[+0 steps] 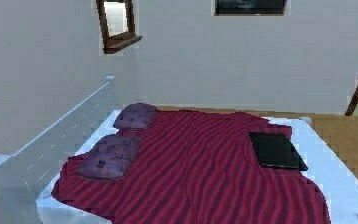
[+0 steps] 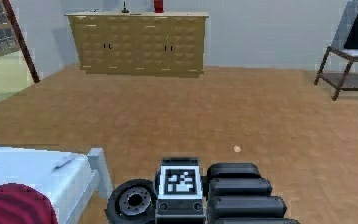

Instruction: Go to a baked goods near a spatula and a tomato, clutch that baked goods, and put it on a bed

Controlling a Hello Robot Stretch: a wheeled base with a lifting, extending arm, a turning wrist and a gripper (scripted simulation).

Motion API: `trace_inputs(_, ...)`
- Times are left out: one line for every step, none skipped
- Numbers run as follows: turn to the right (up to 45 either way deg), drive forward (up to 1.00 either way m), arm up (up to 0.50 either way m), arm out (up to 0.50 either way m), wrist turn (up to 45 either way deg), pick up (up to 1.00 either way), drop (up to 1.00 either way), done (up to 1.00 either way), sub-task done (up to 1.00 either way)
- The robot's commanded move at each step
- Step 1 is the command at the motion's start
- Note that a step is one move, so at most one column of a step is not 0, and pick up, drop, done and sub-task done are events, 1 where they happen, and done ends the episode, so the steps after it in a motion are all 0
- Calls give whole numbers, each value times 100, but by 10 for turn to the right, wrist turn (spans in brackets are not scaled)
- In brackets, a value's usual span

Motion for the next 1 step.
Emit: trace_inputs(-180,0,0,0,0,0,0,0,0)
